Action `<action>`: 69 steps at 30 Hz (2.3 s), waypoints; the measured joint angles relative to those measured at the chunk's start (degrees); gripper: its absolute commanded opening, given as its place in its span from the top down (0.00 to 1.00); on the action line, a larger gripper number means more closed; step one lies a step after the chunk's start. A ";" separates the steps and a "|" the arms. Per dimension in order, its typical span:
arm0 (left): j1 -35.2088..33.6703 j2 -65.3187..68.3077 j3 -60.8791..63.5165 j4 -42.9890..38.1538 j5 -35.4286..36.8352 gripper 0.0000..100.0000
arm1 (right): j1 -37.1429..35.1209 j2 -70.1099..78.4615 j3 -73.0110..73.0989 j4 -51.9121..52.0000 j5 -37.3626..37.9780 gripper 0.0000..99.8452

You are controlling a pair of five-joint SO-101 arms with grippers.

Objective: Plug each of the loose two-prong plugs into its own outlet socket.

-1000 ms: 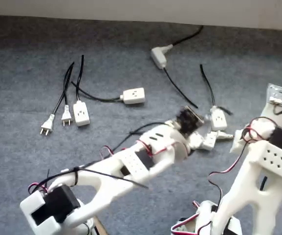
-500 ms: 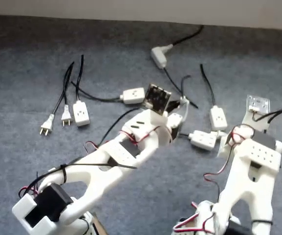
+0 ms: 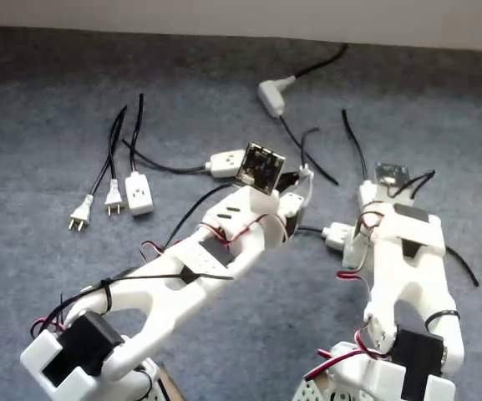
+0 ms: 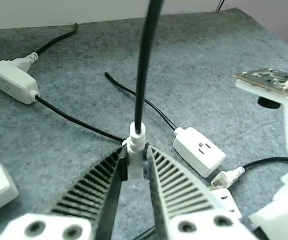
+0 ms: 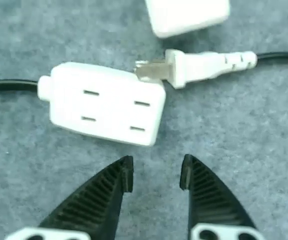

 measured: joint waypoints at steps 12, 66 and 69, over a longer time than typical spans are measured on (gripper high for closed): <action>-4.31 0.00 0.79 0.00 2.90 0.99 | 6.95 0.00 -5.10 1.58 -0.62 0.83; -5.45 13.54 -5.80 -11.16 -2.46 0.99 | -5.27 15.12 -11.60 -6.07 -5.54 0.83; -3.60 19.69 -9.85 -11.43 -6.51 0.99 | 0.88 13.01 -11.16 -4.66 -5.54 0.83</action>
